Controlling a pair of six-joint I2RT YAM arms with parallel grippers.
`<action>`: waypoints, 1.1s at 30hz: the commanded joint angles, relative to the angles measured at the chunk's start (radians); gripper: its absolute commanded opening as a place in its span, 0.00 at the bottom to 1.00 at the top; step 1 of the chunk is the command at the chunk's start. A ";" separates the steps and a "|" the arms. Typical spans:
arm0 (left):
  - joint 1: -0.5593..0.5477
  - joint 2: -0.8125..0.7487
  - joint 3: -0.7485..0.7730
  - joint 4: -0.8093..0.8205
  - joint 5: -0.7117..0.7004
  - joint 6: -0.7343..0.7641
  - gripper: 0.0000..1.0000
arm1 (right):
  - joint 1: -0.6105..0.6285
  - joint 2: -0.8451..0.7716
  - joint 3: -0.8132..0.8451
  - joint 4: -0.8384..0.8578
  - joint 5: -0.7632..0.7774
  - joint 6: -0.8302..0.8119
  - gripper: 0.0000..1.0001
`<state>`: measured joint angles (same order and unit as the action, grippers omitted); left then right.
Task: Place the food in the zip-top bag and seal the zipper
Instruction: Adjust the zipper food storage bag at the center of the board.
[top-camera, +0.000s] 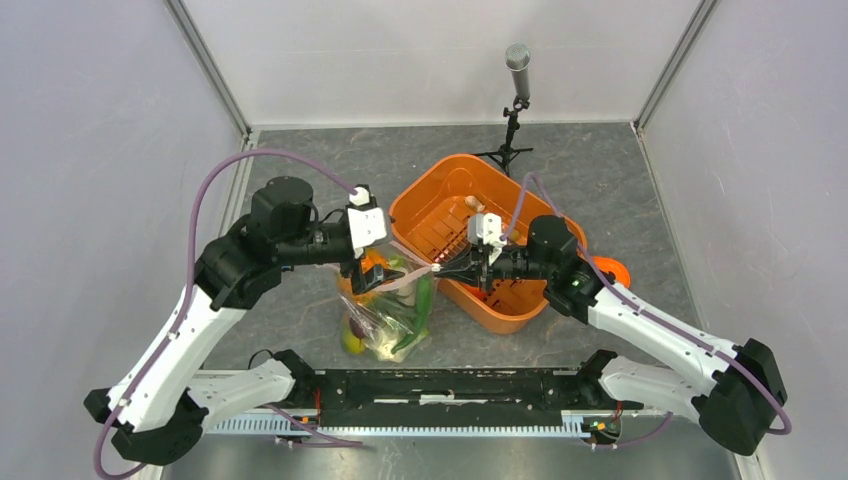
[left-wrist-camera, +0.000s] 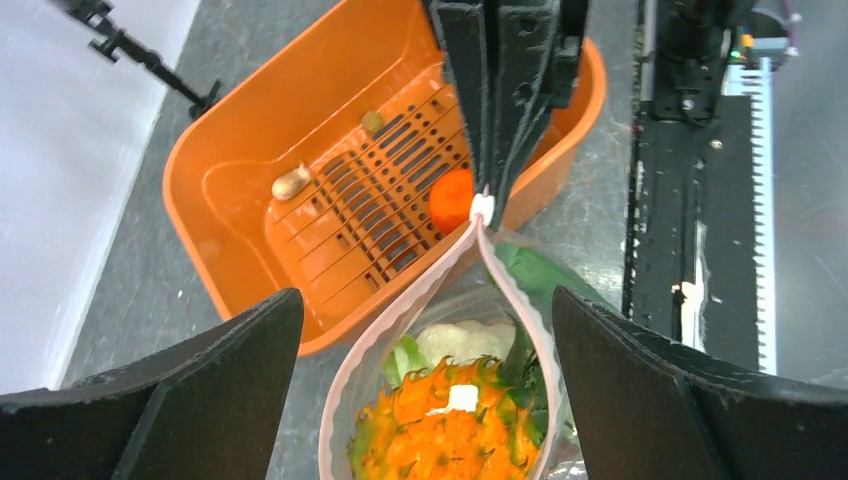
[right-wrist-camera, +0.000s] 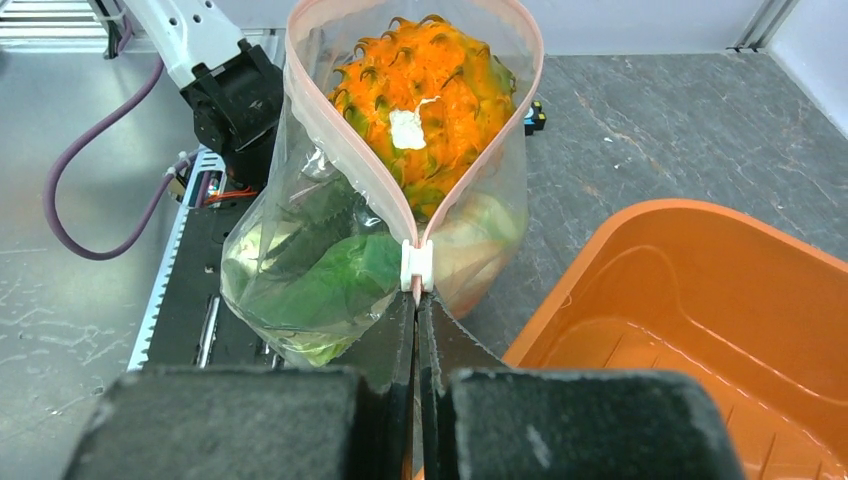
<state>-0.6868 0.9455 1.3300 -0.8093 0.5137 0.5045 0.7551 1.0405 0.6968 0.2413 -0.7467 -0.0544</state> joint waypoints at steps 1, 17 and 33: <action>0.001 0.068 0.111 -0.184 0.158 0.161 1.00 | 0.019 -0.014 0.065 -0.040 0.036 -0.051 0.00; -0.052 0.276 0.151 -0.214 0.141 0.062 1.00 | 0.056 -0.023 0.100 -0.055 0.065 -0.060 0.00; -0.089 0.242 0.124 -0.215 -0.075 0.004 0.50 | 0.074 -0.062 0.095 -0.049 0.071 -0.047 0.00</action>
<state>-0.7727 1.2053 1.4391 -1.0393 0.4789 0.5465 0.8185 1.0050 0.7513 0.1493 -0.6788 -0.1059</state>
